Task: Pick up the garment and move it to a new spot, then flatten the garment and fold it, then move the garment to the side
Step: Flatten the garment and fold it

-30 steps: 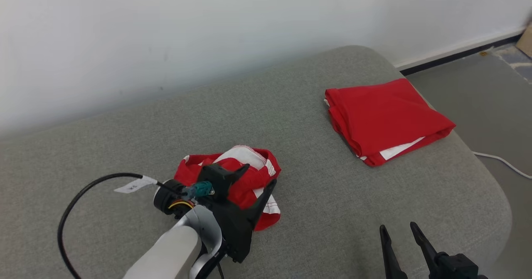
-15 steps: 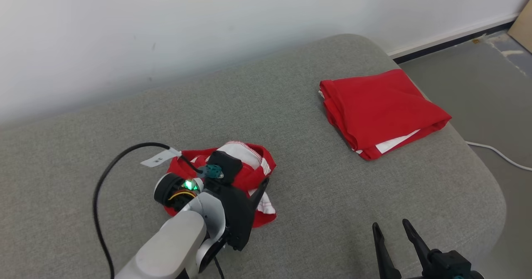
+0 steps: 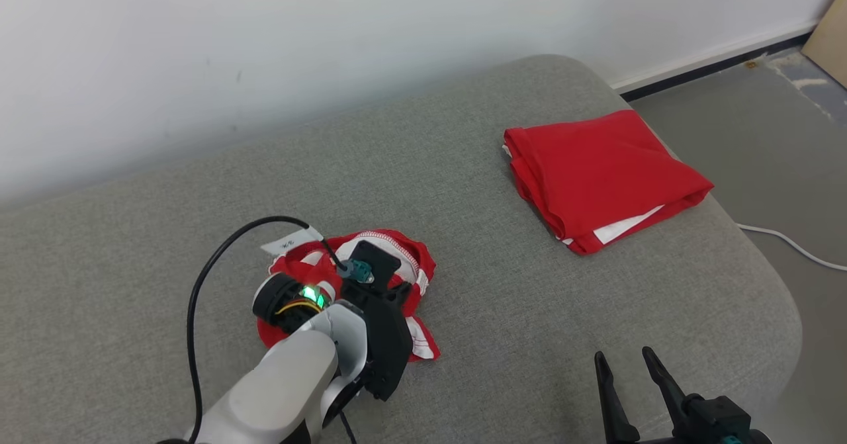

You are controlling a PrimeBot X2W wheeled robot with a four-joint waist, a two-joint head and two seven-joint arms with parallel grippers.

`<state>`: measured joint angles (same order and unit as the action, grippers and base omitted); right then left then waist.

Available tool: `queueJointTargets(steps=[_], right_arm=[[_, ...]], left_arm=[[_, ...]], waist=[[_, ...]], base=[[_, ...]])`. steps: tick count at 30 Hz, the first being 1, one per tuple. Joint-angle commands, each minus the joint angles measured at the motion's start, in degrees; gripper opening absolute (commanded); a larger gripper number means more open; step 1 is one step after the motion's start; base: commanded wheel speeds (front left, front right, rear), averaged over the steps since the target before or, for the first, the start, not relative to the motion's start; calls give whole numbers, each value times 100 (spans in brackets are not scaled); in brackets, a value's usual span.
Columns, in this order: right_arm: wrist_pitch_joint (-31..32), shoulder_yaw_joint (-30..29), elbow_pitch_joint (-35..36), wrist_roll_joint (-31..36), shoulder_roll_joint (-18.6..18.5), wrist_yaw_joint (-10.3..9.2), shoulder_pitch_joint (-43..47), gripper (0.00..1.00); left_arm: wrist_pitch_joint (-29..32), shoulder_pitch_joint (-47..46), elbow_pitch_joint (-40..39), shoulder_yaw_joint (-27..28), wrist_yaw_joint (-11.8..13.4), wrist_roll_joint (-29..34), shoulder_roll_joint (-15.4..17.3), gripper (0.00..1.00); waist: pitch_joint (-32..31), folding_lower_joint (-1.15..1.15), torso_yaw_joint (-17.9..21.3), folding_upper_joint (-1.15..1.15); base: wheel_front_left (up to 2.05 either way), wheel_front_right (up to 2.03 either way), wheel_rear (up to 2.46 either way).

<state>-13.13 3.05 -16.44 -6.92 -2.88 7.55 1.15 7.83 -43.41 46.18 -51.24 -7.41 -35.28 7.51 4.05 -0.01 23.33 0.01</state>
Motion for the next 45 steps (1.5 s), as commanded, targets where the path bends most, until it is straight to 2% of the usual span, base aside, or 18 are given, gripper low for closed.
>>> queueJointTargets(steps=[1, 3, 4, 5, 14, 19, 20, 24, 25, 27, 28, 29, 31, 34, 36, 37, 42, 45], right_arm=[[-31, 7, -15, -21, 0, -14, -21, 100], [-37, 16, -24, -31, -1, -14, -17, 100], [-39, 26, -30, -40, -1, -14, -18, 100], [-40, 33, -36, -43, -1, -14, -21, 100], [-43, 110, -96, -72, -2, -13, -74, 100], [-54, 121, -108, -84, -2, -14, -68, 100], [-53, 124, -104, -90, -2, -14, -77, 100], [-59, 165, -93, -112, -2, -14, -116, 100], [-61, 171, -106, -118, -2, -14, -121, 100], [-74, 175, -134, -130, -1, -14, -110, 100], [-81, 173, -150, -129, -1, -14, -113, 100], [-86, 168, -157, -136, -2, -14, -119, 100], [-100, 150, -173, -145, -1, -14, -124, 100], [-108, 113, -203, -155, -2, -14, -111, 100], [-112, 116, -229, -154, 0, -14, -117, 100], [-112, 116, -229, -154, 0, -14, -117, 100], [-108, 118, -259, -122, -2, -14, -109, 100], [-94, 73, -262, -78, -1, -14, -58, 100]], left_arm=[[-12, -72, 19, 0, -3, -29, -14, 0], [49, -99, 68, -50, -4, -48, -12, 0], [125, -122, 96, -63, -4, -80, -22, 31], [236, -152, 125, -89, -5, -103, -38, 100], [1462, -555, 37, -360, -6, -369, -119, 100], [1811, -587, -51, -426, 71, -421, -87, 98], [1861, -585, -48, -429, 97, -434, -95, 91], [1987, -612, -1, -456, 187, -446, -127, 75], [1996, -619, 13, -463, 190, -447, -137, 49], [1983, -611, 37, -486, 218, -437, -151, 33], [1985, -586, 51, -508, 218, -423, -154, 20], [1993, -561, 63, -525, 212, -415, -154, 0], [1972, -527, 73, -543, 192, -425, -155, 0], [1642, -563, -54, -443, 152, -508, -190, 0], [937, -777, -307, -141, 225, -576, -260, 0], [937, -777, -307, -141, 225, -576, -260, 0], [-437, -1093, -835, 466, 553, -597, -301, 0], [-1043, -1223, -1203, 842, 618, -729, -278, 0]], waist=[[-22, 1, -24, -1], [-44, 1, -52, -1], [-53, 1, -67, -1], [-62, 1, -80, -1], [-112, 1, -86, -1], [-81, 1, -15, -1], [-59, 1, -1, -1], [10, 1, 61, -1], [23, 1, 78, -1], [37, 1, 105, -1], [39, 1, 118, -1], [39, 1, 127, -1], [36, 1, 134, -1], [17, 1, 99, -1], [-18, 1, 29, -1], [-18, 1, 29, -1], [-111, 1, -114, -1], [-176, 1, -246, -1]], base=[[0, 0, 0], [0, 0, 0], [0, 0, 0], [0, 0, 0], [0, 0, 0], [0, 0, 0], [0, 0, 0], [0, 0, 0], [0, 0, 0], [0, 0, 0], [0, 0, 0], [0, 0, 0], [0, 0, 0], [0, 0, 0], [0, 0, 0], [0, 0, 0], [0, 0, 0], [0, 0, 0]])
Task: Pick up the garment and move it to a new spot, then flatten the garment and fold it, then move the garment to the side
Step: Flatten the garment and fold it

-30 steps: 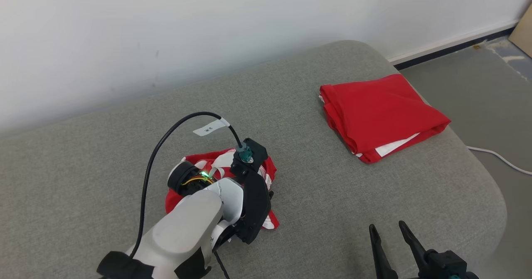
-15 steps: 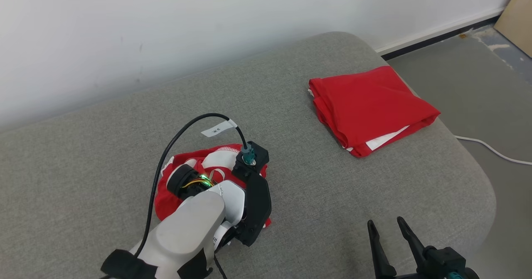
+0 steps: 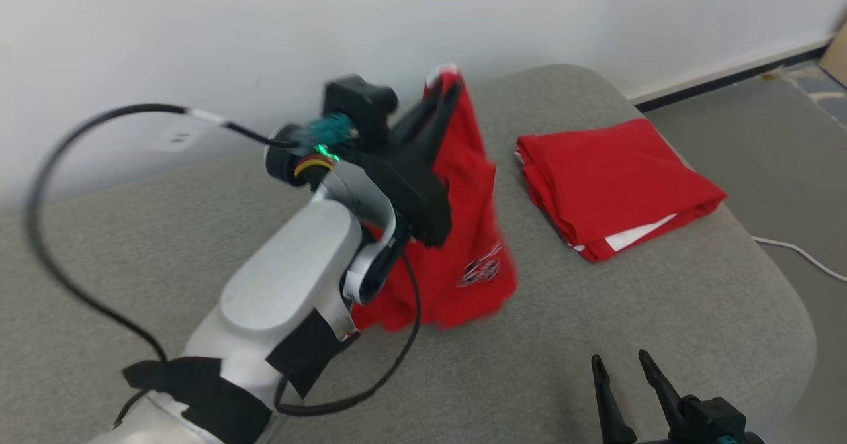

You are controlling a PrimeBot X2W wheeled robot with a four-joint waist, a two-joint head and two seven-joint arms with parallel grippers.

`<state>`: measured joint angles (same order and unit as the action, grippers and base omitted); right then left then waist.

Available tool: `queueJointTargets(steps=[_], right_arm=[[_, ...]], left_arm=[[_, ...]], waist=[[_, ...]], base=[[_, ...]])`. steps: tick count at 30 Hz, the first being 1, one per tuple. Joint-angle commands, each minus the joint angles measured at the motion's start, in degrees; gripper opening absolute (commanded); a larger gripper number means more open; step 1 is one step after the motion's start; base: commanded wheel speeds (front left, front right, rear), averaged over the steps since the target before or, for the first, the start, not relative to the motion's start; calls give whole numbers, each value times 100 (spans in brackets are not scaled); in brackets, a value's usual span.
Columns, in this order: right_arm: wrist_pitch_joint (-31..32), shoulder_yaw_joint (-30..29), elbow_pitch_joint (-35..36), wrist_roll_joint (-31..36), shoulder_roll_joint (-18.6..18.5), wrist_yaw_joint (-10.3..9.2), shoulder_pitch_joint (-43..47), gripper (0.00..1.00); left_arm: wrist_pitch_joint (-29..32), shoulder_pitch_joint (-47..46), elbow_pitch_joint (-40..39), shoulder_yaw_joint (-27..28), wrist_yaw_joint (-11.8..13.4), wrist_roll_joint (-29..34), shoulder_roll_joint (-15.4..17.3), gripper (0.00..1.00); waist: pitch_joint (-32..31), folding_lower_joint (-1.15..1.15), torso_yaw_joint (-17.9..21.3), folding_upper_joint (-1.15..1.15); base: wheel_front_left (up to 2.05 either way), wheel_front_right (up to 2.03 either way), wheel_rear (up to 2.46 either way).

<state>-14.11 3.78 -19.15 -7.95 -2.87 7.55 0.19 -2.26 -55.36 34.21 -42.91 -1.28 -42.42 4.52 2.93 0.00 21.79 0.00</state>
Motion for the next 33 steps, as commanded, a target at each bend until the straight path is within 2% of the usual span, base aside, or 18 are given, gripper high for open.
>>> queueJointTargets(steps=[1, 4, 8, 12, 17, 21, 25, 26, 27, 30, 33], right_arm=[[9, -16, 16, 42, -1, -14, 57, 100], [23, -50, 42, 59, -3, -14, 102, 100], [65, -64, 71, 88, -2, -14, 127, 100], [89, -51, 103, 92, -2, -14, 208, 100], [146, -82, 187, 132, -4, -14, 227, 100], [192, -87, 245, 156, -3, -14, 226, 100], [230, -73, 269, 158, -3, -14, 257, 100], [227, -72, 272, 153, -3, -14, 270, 100], [234, -62, 274, 150, -3, -14, 281, 100], [254, -57, 284, 157, -3, -13, 292, 100], [291, -59, 330, 216, -3, -14, 245, 100]], left_arm=[[-223, -62, -174, 151, -14, -104, 24, 0], [-450, -36, -549, 383, -55, -248, 105, 0], [-317, 532, -1014, 594, -2, -636, 319, 0], [-30, 1751, -1311, 704, 249, -1044, 746, 0], [155, 3303, -1473, 505, 434, -1316, 1139, 0], [101, 3975, -1543, 428, 470, -1475, 1177, 0], [-75, 4280, -1520, 491, 543, -1618, 1070, 0], [-101, 4329, -1490, 527, 576, -1658, 1039, 31], [-140, 4377, -1456, 584, 600, -1699, 1006, 100], [-193, 4488, -1373, 683, 688, -1813, 976, 100], [-43, 4616, -1362, 719, 697, -1956, 1091, 100]], waist=[[-87, 0, -149, 0], [-151, 0, -336, 0], [-219, 0, -644, 0], [-282, 0, -893, 0], [-286, 0, -1162, 0], [-292, 0, -1304, 0], [-318, 0, -1394, 0], [-325, 0, -1412, 0], [-331, 0, -1425, 0], [-357, 0, -1463, 0], [-393, 0, -1485, 0]], base=[[0, 0, 0], [0, 0, 0], [0, 0, 0], [0, 0, 0], [0, 0, 0], [0, 0, 0], [0, 0, 0], [0, 0, 0], [0, 0, 0], [0, 0, 0], [0, 0, 0]])
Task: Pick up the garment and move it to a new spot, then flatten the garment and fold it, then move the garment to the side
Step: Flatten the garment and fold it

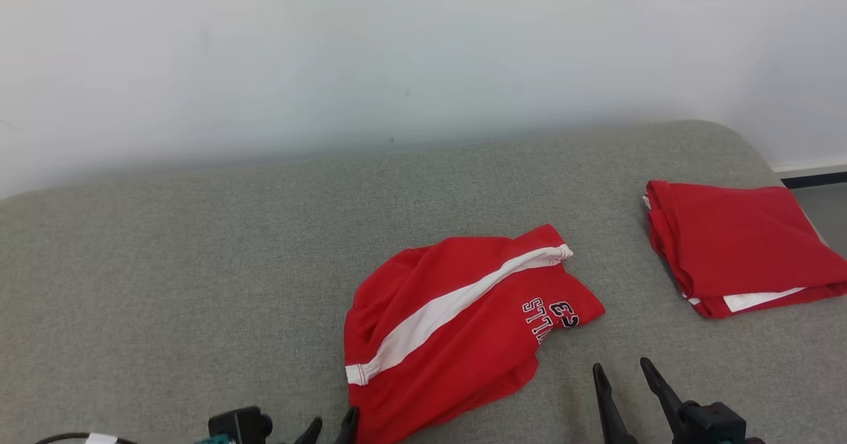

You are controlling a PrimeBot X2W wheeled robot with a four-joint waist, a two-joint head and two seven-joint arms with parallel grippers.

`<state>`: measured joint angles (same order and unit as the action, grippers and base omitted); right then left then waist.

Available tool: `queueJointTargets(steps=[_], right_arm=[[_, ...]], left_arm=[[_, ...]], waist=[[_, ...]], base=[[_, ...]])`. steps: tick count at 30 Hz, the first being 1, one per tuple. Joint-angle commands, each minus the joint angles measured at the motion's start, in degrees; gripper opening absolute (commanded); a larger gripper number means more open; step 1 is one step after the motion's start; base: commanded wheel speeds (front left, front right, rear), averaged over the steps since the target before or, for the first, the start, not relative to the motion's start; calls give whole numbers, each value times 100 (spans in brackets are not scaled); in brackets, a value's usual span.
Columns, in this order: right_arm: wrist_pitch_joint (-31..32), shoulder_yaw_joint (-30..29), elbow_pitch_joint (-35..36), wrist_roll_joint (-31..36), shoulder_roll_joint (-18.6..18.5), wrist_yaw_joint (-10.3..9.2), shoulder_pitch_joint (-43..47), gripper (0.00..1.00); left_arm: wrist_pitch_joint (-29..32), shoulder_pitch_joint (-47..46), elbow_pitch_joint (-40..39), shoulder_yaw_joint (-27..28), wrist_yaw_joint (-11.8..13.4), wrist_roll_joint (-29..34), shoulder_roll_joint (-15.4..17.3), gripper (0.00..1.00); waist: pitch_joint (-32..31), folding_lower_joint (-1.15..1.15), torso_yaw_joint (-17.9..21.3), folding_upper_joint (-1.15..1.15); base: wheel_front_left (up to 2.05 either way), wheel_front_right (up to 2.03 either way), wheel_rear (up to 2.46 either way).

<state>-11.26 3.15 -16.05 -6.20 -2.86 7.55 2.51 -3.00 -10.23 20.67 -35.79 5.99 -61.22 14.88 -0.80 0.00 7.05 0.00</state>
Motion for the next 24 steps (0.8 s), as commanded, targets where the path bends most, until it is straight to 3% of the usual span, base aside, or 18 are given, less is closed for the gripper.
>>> queueJointTargets(steps=[1, 11, 18, 24], right_arm=[[22, -3, 49, 65, -5, -14, -2, 100], [275, -120, 505, 341, -140, -14, -187, 100], [480, 115, 715, 304, -294, -14, -473, 100], [467, 302, 643, 219, -255, -13, -510, 100]], left_arm=[[122, 137, -56, -2, -68, -134, 102, 100], [777, -251, -498, -44, -324, -110, 670, 100], [1454, -942, 53, -289, -508, -165, 509, 100], [1625, -1293, 598, -318, -550, -222, 305, 100]], waist=[[-32, 0, -14, 0], [-50, 0, -160, 0], [28, 0, -93, 0], [98, 0, 9, 0]], base=[[0, 0, 0], [0, 0, 0], [0, 0, 0], [0, 0, 0]])
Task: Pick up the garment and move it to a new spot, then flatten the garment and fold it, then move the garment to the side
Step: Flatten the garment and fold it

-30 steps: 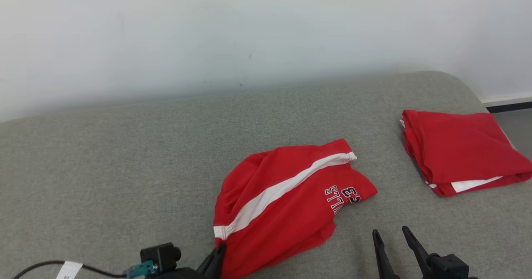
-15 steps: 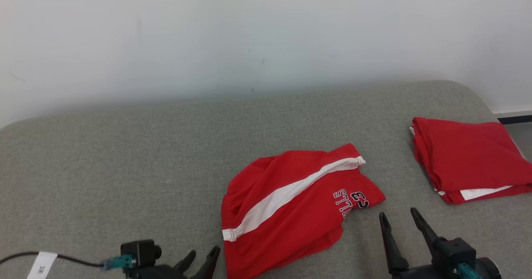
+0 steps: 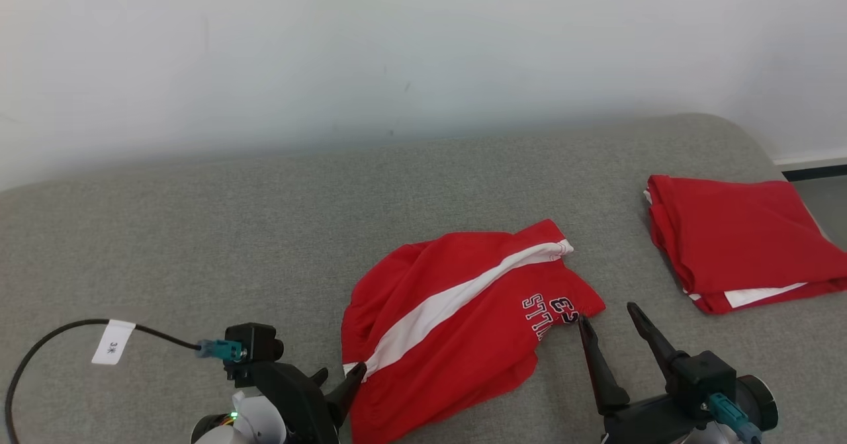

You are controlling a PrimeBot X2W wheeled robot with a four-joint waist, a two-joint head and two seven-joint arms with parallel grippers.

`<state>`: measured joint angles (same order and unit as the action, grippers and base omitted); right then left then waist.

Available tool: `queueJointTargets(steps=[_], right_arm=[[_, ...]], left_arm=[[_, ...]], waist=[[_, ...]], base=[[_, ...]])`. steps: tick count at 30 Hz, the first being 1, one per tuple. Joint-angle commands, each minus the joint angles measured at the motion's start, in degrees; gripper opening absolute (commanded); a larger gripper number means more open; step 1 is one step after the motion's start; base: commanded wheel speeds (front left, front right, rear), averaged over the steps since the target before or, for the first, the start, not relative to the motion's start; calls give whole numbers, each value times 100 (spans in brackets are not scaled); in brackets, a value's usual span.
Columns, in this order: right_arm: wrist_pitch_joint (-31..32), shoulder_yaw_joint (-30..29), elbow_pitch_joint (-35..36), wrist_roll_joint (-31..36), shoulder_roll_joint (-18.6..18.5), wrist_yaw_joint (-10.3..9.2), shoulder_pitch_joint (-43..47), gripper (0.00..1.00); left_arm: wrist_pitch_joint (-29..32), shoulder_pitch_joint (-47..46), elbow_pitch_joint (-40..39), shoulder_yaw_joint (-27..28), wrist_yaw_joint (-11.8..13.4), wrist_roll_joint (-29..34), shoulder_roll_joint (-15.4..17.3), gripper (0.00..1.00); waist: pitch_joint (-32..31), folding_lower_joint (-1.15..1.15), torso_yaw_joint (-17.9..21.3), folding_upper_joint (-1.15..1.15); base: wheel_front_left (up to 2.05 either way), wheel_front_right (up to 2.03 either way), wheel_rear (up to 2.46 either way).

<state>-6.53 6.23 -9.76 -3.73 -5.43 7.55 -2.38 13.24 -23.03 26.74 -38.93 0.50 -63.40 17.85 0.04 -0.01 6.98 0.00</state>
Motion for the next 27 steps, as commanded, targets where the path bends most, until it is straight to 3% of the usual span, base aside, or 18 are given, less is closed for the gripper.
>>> queueJointTargets(steps=[1, 9, 11, 13, 14, 18, 19, 24, 27], right_arm=[[-17, 19, 2, -33, 15, -14, -22, 100], [-98, 30, -94, -71, 52, -14, -30, 100], [-104, 12, -114, -68, 54, -14, -44, 100], [-101, 28, -123, -50, 65, -13, -69, 100], [-103, 47, -126, -43, 68, -13, -85, 100], [-91, 129, -138, -28, 58, -14, -138, 100], [-84, 149, -148, -30, 41, -14, -158, 100], [-28, 251, -157, -86, -44, -14, -319, 100], [291, 409, -280, -182, -311, -14, -795, 100]], left_arm=[[34, -46, 54, -26, -10, -4, -13, 100], [155, -175, 360, -66, -92, -53, -41, 97], [178, -189, 377, -80, -117, -60, -38, 91], [188, -192, 379, -91, -161, -61, -44, 75], [192, -197, 385, -100, -181, -60, -50, 57], [242, -250, 414, -153, -314, -82, -104, 19], [235, -259, 429, -159, -347, -87, -113, 0], [179, -299, 483, -173, -407, -71, -159, 0], [97, -327, 493, -149, -446, -30, -126, 0]], waist=[[23, 1, 35, 0], [53, 1, 60, 0], [60, 1, 38, 0], [67, 1, 17, 0], [71, 1, 7, 0], [81, 1, -10, 0], [81, 1, -13, 0], [78, 1, -21, 0], [125, 1, -37, 0]], base=[[0, 0, 0], [0, 0, 0], [0, 0, 0], [0, 0, 0], [0, 0, 0], [0, 0, 0], [0, 0, 0], [0, 0, 0], [0, 0, 0]])
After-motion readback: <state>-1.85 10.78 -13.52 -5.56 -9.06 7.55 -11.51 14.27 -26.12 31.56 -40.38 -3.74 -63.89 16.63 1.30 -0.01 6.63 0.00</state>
